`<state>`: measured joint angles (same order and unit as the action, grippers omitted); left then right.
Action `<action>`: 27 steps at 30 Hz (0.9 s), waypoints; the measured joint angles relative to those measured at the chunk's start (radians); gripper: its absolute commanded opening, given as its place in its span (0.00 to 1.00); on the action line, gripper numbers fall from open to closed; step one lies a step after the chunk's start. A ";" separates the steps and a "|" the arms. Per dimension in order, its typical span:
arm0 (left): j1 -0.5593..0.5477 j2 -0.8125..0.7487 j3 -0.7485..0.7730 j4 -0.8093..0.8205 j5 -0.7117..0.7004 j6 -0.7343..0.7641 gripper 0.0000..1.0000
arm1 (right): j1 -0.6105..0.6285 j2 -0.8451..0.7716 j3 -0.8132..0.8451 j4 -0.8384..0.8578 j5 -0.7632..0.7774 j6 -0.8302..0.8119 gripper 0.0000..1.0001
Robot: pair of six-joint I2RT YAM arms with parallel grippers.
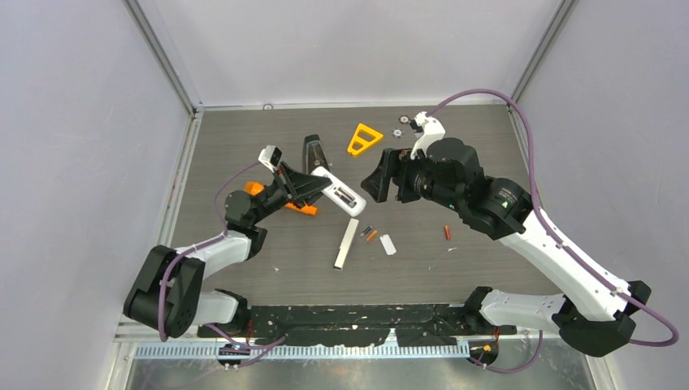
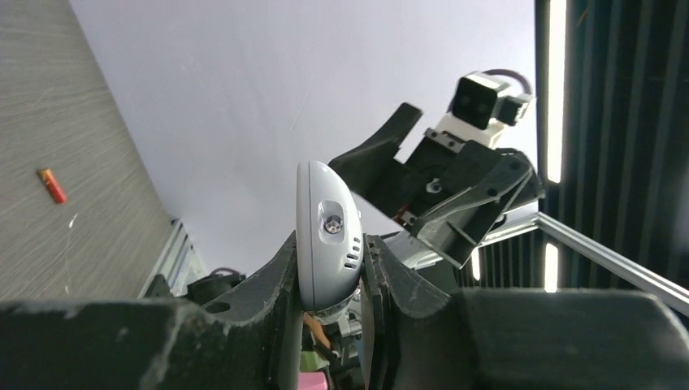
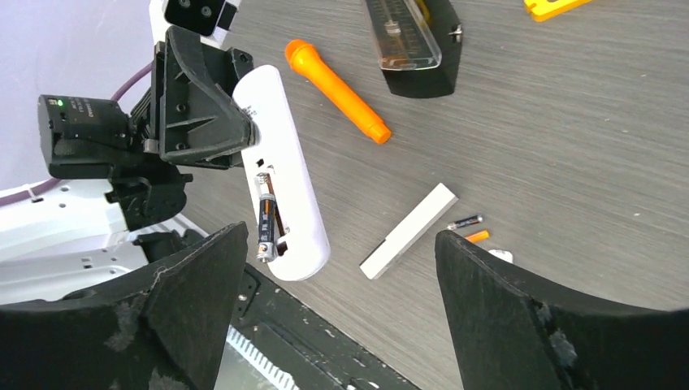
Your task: Load the batteries into the remote control
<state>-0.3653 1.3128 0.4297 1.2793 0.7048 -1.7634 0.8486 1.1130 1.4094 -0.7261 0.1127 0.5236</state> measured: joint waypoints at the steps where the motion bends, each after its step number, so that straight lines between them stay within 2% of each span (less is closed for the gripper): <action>1: 0.000 -0.005 0.000 0.008 -0.011 -0.011 0.00 | -0.006 -0.006 -0.010 0.006 -0.008 0.013 0.92; 11: -0.001 -0.123 0.002 0.018 -0.172 -0.090 0.00 | -0.008 -0.013 -0.103 0.161 -0.150 0.120 0.93; 19: -0.012 -0.194 0.023 -0.035 -0.276 -0.133 0.00 | -0.008 -0.020 -0.121 0.327 -0.180 0.156 0.90; 27: -0.014 -0.236 0.023 -0.087 -0.323 -0.148 0.00 | -0.008 -0.019 -0.124 0.380 -0.184 0.191 0.86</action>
<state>-0.3794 1.0767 0.4522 1.1923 0.3813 -1.9118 0.8402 1.0935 1.2854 -0.3458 -0.0715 0.7143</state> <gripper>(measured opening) 0.274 0.873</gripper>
